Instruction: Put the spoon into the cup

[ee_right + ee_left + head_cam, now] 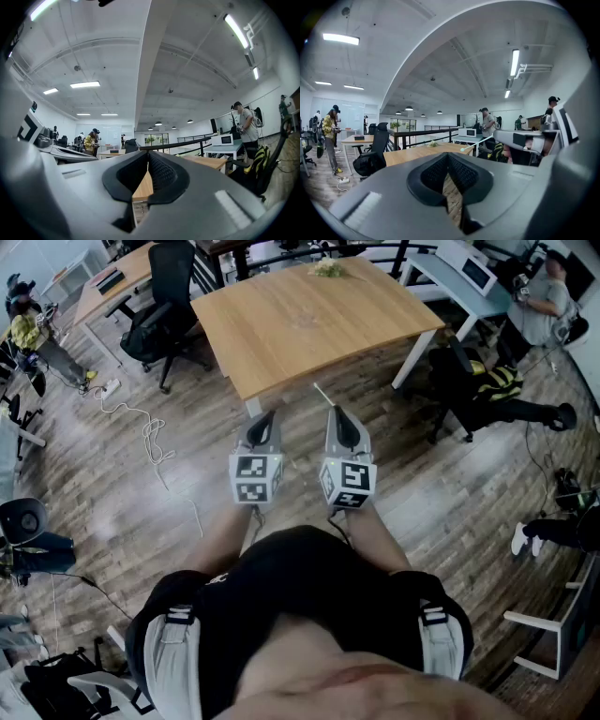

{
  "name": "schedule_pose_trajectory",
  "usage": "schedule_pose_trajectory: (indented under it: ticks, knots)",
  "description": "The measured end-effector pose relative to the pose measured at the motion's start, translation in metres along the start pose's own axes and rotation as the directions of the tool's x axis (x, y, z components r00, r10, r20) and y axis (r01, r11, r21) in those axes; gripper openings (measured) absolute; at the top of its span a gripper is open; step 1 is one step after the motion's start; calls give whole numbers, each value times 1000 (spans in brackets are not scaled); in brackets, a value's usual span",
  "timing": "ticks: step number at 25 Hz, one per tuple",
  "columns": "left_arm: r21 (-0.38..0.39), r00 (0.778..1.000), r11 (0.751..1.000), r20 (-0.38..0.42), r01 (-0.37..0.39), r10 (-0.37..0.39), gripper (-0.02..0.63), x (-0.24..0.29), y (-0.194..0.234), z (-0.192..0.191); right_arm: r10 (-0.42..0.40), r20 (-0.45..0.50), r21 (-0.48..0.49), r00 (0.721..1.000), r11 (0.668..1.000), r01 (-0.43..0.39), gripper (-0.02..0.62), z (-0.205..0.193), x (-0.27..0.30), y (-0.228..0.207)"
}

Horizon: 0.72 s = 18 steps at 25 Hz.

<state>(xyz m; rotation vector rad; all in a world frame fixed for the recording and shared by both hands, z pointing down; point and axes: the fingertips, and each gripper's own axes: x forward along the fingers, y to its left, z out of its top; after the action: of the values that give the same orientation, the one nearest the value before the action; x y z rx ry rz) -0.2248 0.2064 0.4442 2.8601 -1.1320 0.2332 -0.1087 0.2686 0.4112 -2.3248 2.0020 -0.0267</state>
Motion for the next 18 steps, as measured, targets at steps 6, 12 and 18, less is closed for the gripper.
schedule_pose_trajectory:
  ticks: [6, 12, 18]
  knots:
    - [-2, 1000, 1000, 5, 17, -17, 12, -6, -10, 2, 0, -2, -3, 1000, 1000, 0, 5, 0, -8, -1]
    - [-2, 1000, 1000, 12, 17, -17, 12, -10, -16, 5, 1, 28, 30, 1000, 1000, -2, 6, 4, -17, -6]
    - [-10, 1000, 1000, 3, 21, -21, 12, -3, -28, 7, 9, 27, 41, 1000, 999, -10, 6, 2, -15, -16]
